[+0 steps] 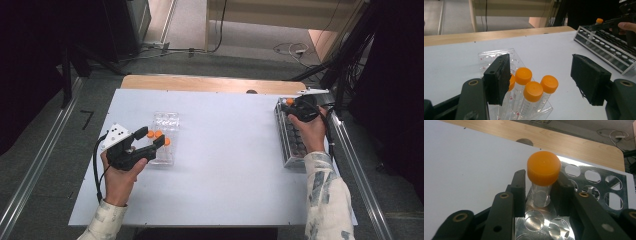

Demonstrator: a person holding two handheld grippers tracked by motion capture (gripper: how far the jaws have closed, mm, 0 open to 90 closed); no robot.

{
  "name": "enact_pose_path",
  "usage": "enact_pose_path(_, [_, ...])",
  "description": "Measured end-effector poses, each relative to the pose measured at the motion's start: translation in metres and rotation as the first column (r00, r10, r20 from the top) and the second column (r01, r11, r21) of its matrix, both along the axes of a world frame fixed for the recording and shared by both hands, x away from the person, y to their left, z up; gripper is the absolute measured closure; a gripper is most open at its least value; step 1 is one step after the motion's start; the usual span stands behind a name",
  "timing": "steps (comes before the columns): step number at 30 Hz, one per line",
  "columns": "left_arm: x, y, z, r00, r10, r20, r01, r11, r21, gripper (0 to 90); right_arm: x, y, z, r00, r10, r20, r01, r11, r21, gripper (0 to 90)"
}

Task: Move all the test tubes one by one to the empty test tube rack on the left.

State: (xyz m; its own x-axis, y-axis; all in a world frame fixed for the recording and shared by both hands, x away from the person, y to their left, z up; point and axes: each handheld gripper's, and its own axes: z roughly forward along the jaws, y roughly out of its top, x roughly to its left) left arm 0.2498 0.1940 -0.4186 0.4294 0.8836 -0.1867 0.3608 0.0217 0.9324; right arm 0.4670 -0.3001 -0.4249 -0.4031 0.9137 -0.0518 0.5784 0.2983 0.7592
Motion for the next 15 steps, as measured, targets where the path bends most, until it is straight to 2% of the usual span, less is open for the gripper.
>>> enact_pose_path(7, [0.0000,-0.0004,-0.0001,1.0000,-0.001,0.000,0.001,1.0000,0.001,31.7,0.0003,-0.0019,-0.0005,1.0000,-0.006,-0.002,0.006,1.0000,-0.006,71.0])
enact_pose_path(15, [-0.0002,-0.0006,0.0002,1.0000,-0.002,0.000,0.002,1.0000,0.002,31.8,-0.0028,-0.0034,0.0062,0.9997,-0.009,0.022,0.009,0.9999,0.011,71.5])
